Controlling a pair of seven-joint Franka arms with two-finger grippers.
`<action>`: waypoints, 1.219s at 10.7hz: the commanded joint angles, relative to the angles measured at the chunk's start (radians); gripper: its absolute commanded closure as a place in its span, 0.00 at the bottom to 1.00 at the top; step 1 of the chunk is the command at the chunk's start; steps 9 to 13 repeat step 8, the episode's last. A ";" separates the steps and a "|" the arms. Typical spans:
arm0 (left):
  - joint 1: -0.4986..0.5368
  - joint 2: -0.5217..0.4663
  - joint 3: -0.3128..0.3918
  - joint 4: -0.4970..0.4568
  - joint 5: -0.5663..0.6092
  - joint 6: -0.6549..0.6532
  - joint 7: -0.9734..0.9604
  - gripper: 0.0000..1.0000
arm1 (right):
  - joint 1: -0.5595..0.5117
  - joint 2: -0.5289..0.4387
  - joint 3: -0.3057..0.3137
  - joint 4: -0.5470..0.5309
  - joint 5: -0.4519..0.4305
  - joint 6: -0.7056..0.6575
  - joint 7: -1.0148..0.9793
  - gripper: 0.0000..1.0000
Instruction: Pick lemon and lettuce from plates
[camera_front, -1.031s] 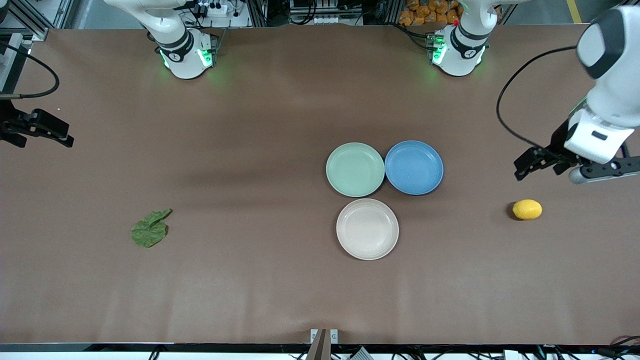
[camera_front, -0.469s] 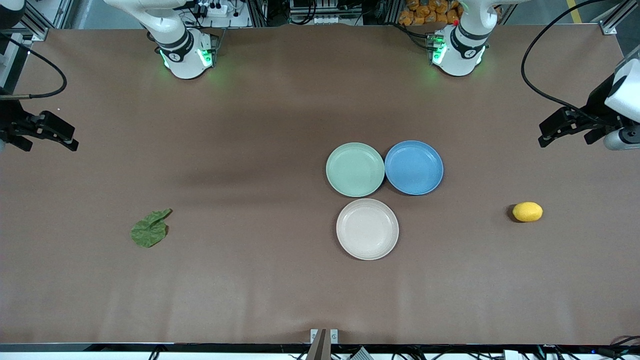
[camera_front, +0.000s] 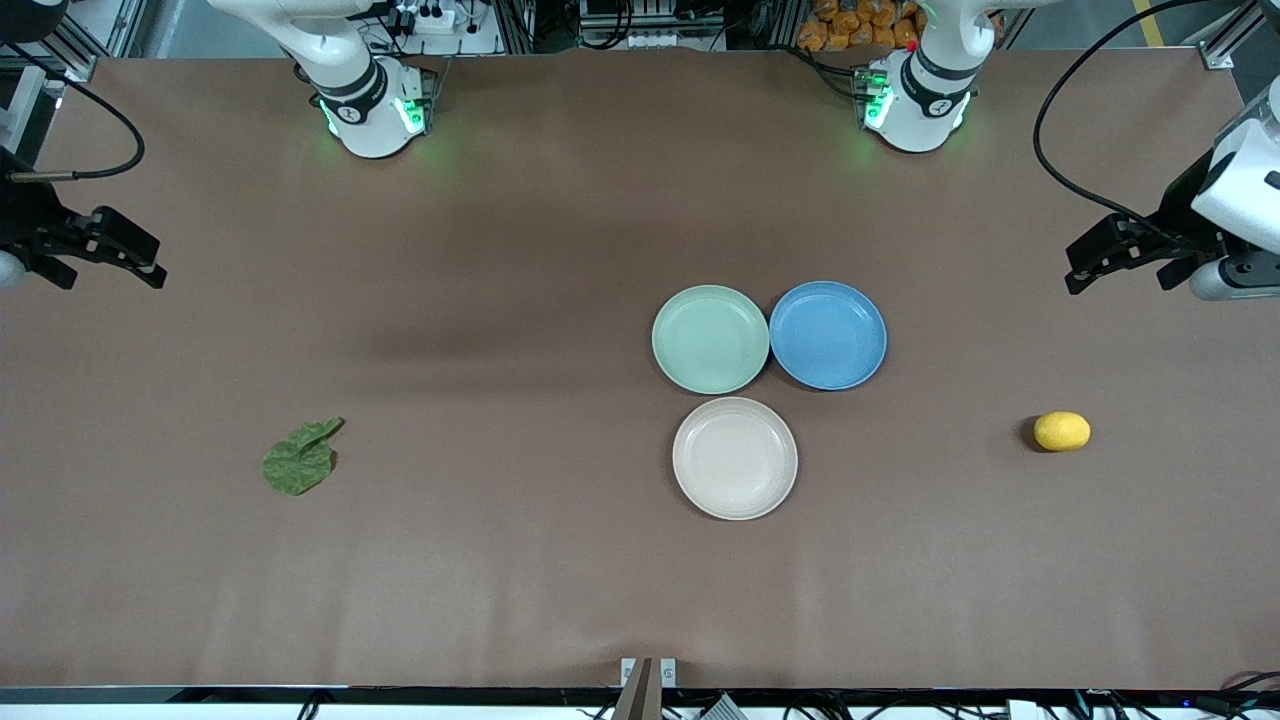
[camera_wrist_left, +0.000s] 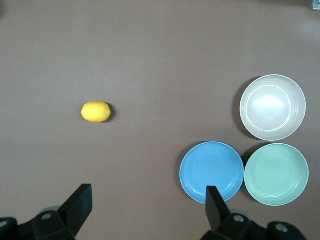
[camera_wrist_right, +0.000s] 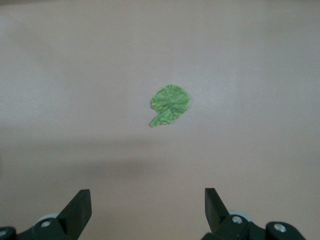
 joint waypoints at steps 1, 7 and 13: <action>0.001 0.004 0.002 0.019 0.006 -0.019 0.014 0.00 | -0.004 -0.027 0.003 -0.031 0.017 0.012 -0.001 0.00; 0.001 0.004 0.002 0.020 0.004 -0.017 0.014 0.00 | -0.004 -0.023 0.003 -0.027 0.017 0.012 -0.001 0.00; 0.001 0.004 0.001 0.020 0.004 -0.017 0.015 0.00 | -0.004 -0.021 0.003 -0.025 0.017 0.015 -0.001 0.00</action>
